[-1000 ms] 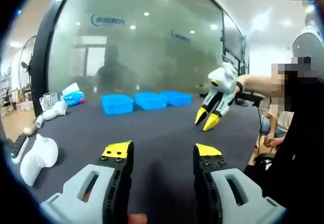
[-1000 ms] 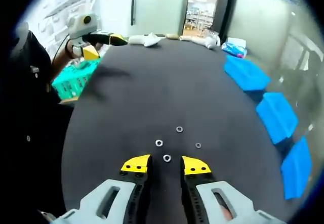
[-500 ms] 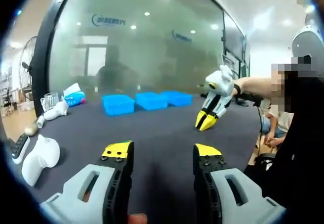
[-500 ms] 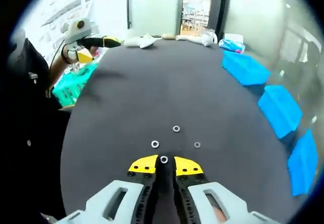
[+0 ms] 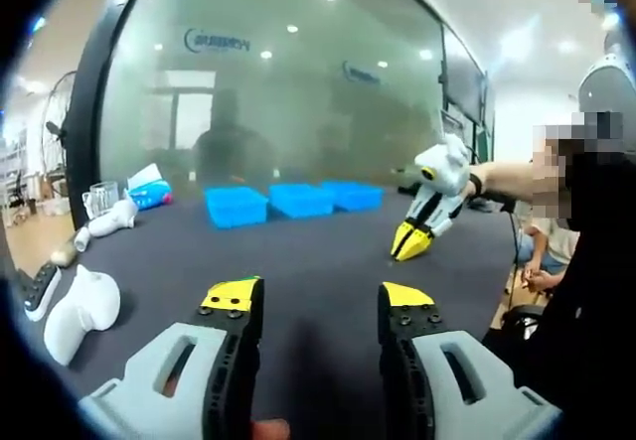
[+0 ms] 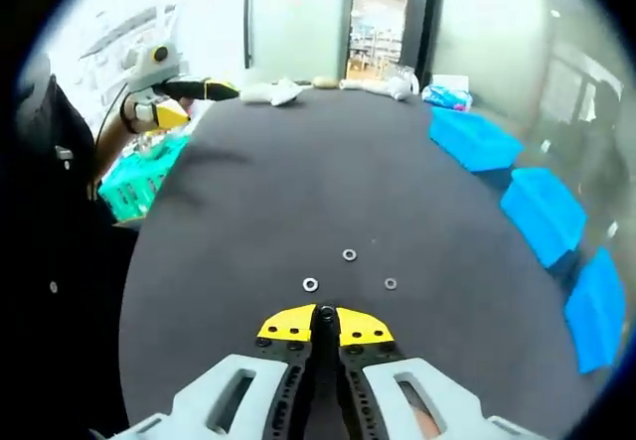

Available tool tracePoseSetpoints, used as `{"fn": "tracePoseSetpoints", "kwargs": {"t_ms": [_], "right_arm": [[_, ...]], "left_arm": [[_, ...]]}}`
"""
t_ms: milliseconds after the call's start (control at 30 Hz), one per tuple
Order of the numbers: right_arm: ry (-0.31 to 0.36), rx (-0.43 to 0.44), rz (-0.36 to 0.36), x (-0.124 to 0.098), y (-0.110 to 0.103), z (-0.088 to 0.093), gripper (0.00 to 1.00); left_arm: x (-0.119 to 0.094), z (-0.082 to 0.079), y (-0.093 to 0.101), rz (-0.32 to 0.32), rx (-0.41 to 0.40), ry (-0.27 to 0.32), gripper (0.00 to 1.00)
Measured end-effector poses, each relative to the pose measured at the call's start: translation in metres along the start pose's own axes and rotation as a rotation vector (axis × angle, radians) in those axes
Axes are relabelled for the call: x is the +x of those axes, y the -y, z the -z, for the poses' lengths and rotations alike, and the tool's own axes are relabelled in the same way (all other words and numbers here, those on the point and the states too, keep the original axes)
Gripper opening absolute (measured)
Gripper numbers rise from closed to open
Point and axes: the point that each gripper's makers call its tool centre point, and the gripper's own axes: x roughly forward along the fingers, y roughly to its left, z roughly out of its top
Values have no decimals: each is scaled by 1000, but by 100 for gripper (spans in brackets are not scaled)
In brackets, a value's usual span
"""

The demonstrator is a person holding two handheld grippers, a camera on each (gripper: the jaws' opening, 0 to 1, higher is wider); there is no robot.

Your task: Sort the screws, nuts, and washers into the corresponding bins

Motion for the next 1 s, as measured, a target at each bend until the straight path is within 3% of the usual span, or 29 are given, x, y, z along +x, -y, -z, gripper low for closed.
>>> {"fn": "tracePoseSetpoints", "kwargs": {"t_ms": [300,700,867,1000], "right_arm": [[198,120,105,-23,9,-7,3],[528,248,325,-80,23,-20,3],[574,258,365,-91,17,-20,3],[623,261,406,-102,27,-31,3]], "left_arm": [[-2,-5,-7,-32,-10,19,44],[-1,-13,-8,-48,-9,43,44],[-1,-15,-8,-55,-9,46,44],[-1,-15,-7,-55,-3,44,44]]}}
